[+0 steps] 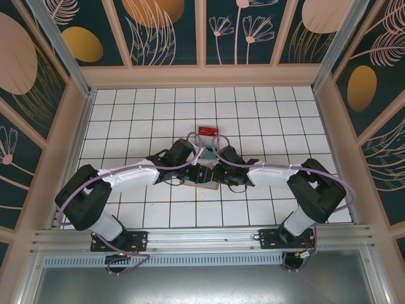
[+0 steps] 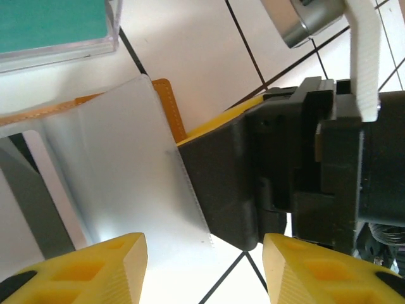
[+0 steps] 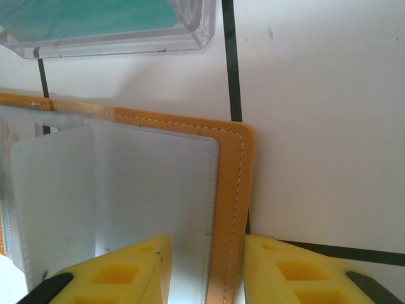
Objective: Take the credit cards out of the card holder
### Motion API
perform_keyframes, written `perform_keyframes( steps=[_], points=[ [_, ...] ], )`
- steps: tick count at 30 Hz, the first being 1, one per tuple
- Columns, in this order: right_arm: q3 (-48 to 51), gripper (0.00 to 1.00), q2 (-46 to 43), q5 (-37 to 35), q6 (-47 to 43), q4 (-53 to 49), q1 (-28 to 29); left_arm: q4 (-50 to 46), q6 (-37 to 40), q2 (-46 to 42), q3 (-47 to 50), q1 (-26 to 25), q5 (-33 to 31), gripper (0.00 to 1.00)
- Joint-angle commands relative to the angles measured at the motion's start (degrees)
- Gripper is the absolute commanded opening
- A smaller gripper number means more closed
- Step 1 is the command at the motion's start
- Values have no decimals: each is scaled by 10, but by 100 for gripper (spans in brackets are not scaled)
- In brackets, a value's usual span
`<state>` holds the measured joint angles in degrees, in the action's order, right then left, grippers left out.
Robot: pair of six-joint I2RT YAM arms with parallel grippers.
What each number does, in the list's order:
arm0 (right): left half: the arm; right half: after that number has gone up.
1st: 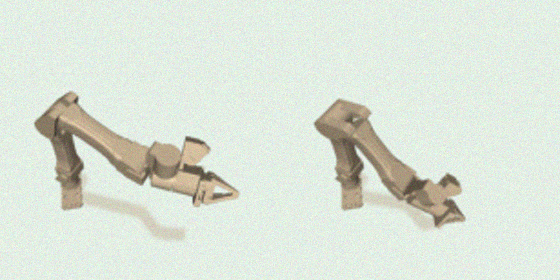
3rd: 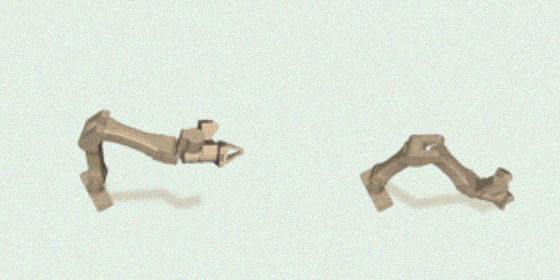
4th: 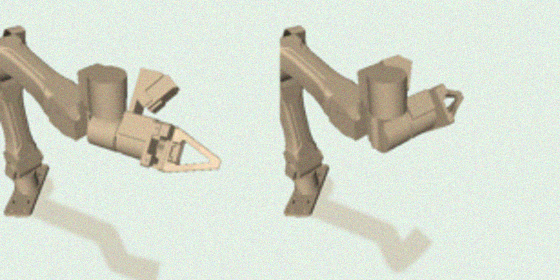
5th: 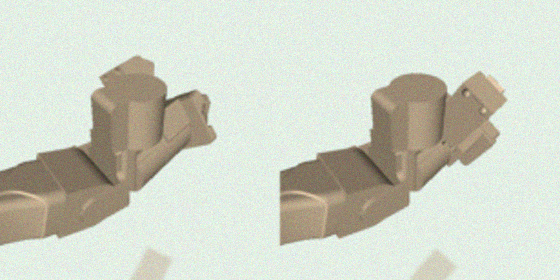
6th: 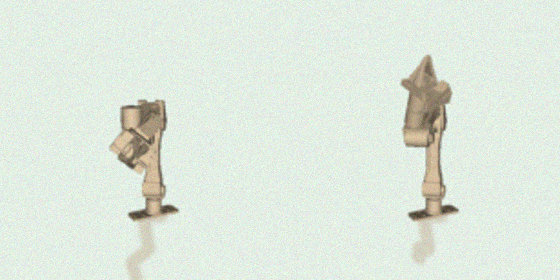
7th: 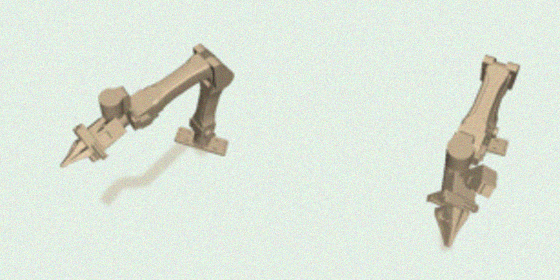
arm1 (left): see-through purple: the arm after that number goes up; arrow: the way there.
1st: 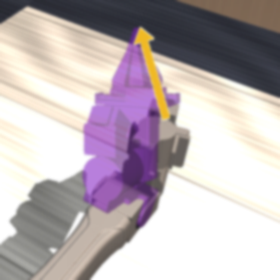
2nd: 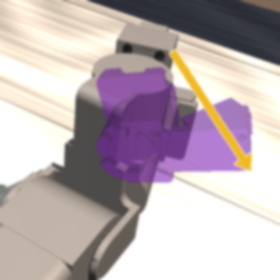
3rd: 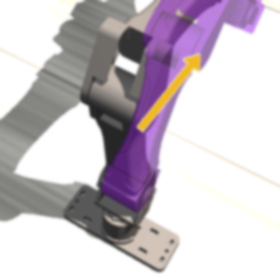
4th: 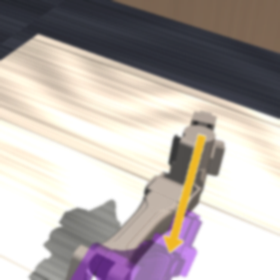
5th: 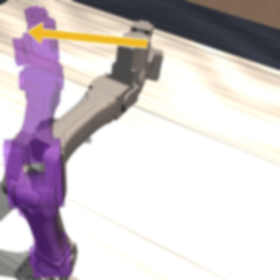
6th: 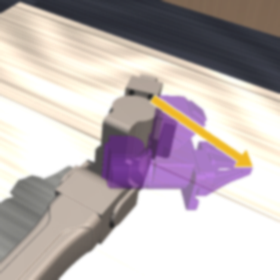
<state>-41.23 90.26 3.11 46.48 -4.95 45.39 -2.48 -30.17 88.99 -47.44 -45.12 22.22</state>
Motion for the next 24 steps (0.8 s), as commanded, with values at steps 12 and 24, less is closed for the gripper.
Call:
perform_keyframes(
  steps=[12,24],
  points=[
    [-42,35,-77,-55,13,-12,-8,-58,0,-47,52,48,-127,30],
    [-42,19,-20,96,35,118,6,-45,-16,-13,60,58,-136,18]
  ],
)
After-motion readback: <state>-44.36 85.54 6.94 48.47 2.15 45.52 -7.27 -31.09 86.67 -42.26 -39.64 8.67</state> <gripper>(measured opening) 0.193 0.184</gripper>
